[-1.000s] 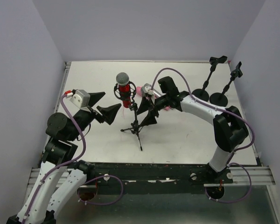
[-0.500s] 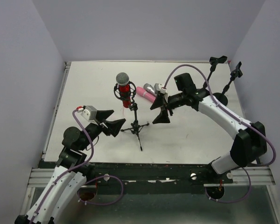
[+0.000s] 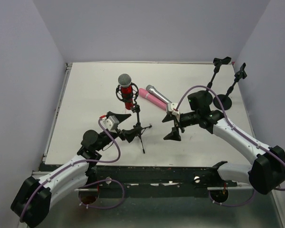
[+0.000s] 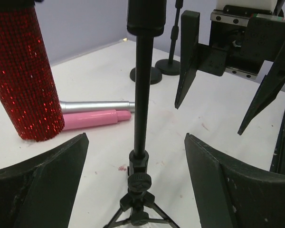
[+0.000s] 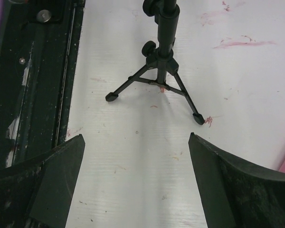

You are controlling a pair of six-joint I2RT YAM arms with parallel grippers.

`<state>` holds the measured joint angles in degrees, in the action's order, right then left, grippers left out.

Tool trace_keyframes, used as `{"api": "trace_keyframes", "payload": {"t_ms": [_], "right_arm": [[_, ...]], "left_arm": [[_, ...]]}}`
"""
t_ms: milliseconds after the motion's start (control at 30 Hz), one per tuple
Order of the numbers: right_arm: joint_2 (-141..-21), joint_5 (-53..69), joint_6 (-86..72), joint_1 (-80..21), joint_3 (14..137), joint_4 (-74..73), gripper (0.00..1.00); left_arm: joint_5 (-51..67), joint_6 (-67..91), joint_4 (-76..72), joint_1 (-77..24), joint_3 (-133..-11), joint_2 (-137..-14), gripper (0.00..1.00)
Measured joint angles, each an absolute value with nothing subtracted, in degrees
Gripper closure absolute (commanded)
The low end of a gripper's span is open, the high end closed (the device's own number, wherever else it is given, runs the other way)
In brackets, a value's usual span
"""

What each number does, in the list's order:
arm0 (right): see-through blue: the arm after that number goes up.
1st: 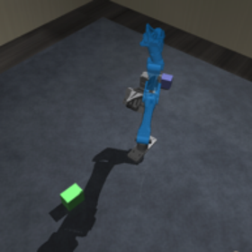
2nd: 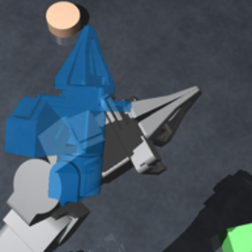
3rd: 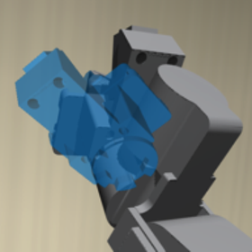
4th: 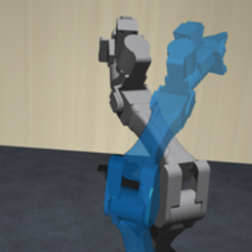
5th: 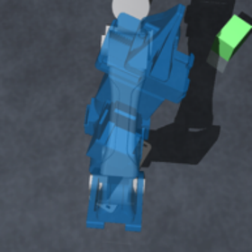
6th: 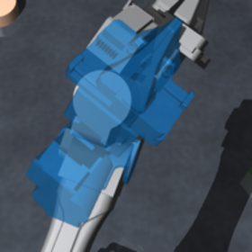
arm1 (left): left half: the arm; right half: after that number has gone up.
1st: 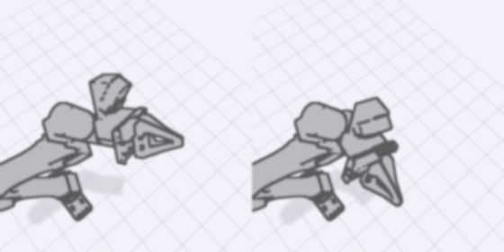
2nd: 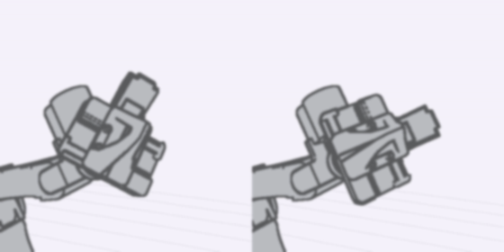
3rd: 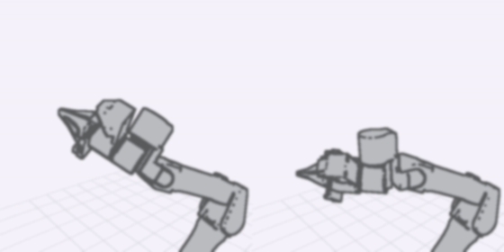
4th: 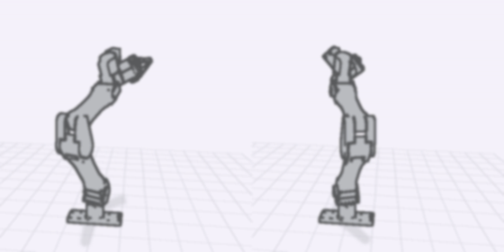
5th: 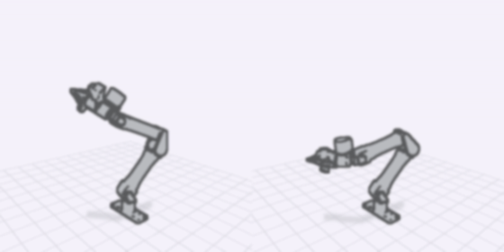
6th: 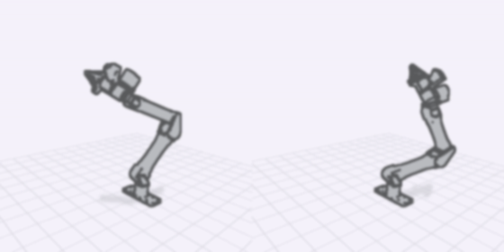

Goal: Attach the microphones to the stand

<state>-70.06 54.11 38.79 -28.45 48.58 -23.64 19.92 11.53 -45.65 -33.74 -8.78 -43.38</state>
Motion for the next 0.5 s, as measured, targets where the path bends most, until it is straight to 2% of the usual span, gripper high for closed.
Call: {"api": "trace_keyframes", "payload": {"t_ms": [333,500], "right_arm": [[-70.1,54.1,41.7,-28.4,48.6,-23.3,0.02],[-70.1,54.1,42.6,-28.4,48.6,-23.7,0.02]], "left_arm": [[20.1,6.9,-54.4,-34.3,-10.2,-48.1,0.25],[20.1,5.7,-55.8,-34.3,-11.1,-50.7,0.35]]}}
